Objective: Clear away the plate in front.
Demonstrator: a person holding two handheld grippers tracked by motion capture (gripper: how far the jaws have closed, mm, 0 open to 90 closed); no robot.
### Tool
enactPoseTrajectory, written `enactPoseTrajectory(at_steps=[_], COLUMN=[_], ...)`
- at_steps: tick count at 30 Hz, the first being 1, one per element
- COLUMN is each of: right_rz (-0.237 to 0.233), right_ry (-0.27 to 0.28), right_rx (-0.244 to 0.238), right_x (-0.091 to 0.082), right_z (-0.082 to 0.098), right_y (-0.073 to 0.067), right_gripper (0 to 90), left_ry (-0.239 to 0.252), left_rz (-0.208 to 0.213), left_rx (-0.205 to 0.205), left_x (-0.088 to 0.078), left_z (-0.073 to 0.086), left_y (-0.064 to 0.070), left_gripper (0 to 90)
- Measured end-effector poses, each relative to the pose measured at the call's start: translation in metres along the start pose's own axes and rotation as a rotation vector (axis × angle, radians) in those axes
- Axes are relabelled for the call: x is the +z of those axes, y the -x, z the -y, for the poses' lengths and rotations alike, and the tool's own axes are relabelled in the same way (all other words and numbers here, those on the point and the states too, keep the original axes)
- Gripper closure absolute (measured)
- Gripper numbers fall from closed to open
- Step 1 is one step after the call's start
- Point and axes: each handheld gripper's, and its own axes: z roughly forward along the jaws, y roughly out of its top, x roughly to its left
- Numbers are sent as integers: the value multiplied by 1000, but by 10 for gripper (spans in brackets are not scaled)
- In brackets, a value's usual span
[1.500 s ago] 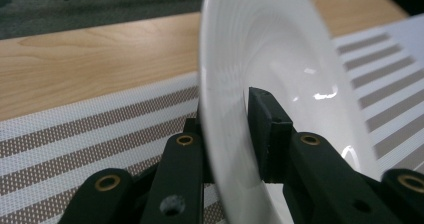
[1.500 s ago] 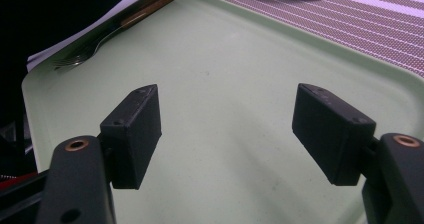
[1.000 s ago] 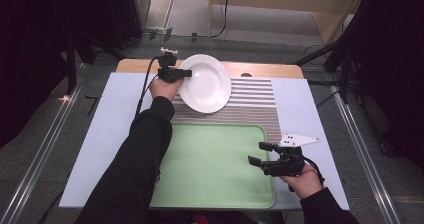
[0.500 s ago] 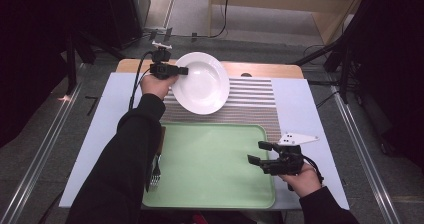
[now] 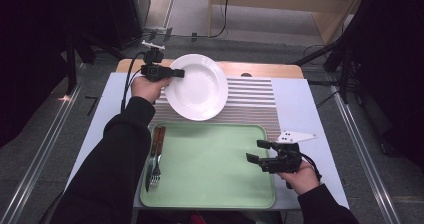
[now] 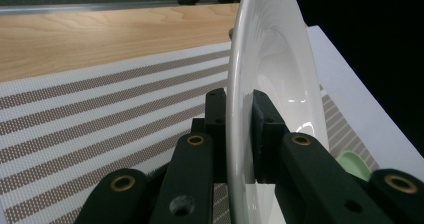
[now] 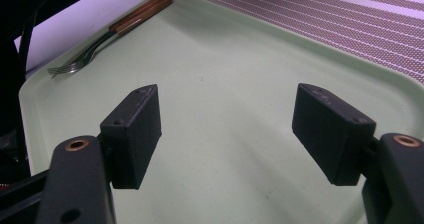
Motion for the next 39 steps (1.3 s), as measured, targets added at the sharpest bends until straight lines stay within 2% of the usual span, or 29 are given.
enactPoseTrajectory(at_steps=[4,9,13,16,22,34,39], right_rz=[-6,-4,-2,0,1,4,8], right_ry=[2,1,0,1,1,6,5], right_rx=[5,4,3,3,6,11,11], right_x=[2,2,2,2,1,0,-1], right_z=[-1,-1,-1,-1,0,1,1], right_y=[1,2,2,1,2,3,4], right_gripper=[265,266,266,266,266,266,266], left_ry=[-9,-18,-24,-31,-50,-83,-107], left_rz=[32,39,59,63,73,115,120], left_rx=[-3,19,9,29,34,24,51], left_x=[-6,-13,-15,-18,-20,-26,-29], left_z=[4,10,17,22,31,52,59], left_y=[2,7,7,11,16,20,27], left_gripper=[805,802,804,802,802,802,802])
